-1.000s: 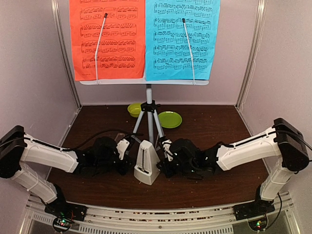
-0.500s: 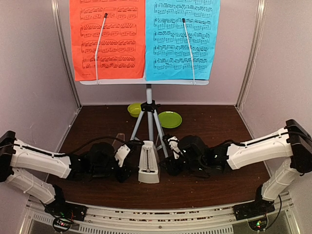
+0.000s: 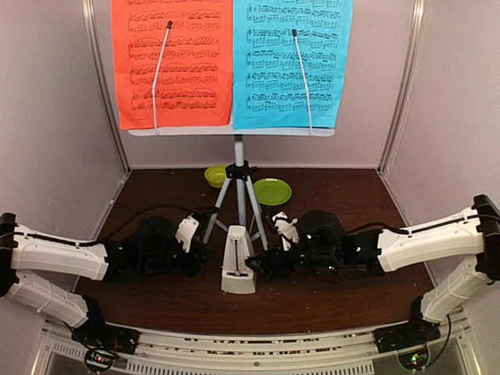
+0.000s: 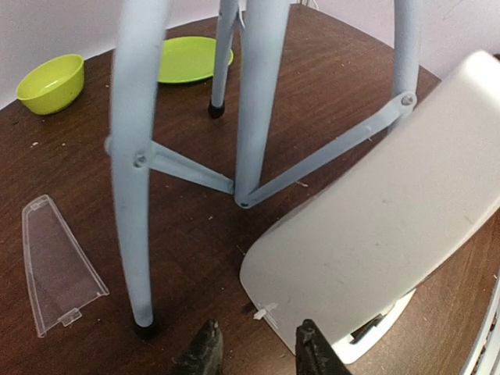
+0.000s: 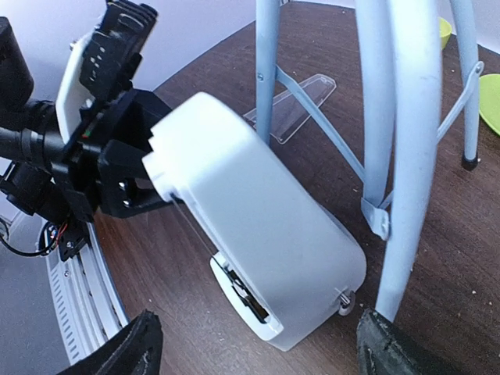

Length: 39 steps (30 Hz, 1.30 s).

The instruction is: Set up the instrument practice props

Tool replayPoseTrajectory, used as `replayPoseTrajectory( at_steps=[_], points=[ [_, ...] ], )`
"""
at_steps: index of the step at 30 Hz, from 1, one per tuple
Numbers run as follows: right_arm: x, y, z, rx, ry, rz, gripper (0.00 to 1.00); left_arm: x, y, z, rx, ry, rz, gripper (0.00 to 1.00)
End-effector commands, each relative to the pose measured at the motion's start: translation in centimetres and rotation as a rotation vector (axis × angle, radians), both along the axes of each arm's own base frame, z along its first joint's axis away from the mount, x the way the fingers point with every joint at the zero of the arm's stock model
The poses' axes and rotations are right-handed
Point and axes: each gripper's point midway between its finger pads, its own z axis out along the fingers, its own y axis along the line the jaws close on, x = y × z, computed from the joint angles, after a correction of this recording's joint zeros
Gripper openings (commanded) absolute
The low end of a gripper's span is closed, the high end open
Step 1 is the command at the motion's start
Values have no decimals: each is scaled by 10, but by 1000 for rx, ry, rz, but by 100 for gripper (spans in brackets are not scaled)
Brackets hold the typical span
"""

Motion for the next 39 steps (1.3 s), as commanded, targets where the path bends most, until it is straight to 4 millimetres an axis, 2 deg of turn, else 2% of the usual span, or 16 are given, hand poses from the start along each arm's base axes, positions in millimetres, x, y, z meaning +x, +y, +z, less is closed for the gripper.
replayPoseTrajectory(
  at_steps=[1,8,14,23,27,33,39],
  points=[
    [3,25,23,66,-21,3,87,3,-25,12,-68,-15,-70,33],
    [11,33,17,56,-9,-37,81,-6,-33,1,-127,41,-101,29],
    [20,28,15,35,-26,-94,75,-13,-32,5,-151,34,-130,28],
    [30,33,17,37,-25,-140,67,-12,-32,3,-146,36,-127,28],
    [31,31,16,39,-24,-152,59,-12,-31,3,-144,35,-127,28],
    [27,26,16,42,-21,-143,42,-12,-30,3,-137,33,-121,28],
    [21,19,9,38,-14,-129,35,-11,-30,3,-137,29,-119,28]
  ],
)
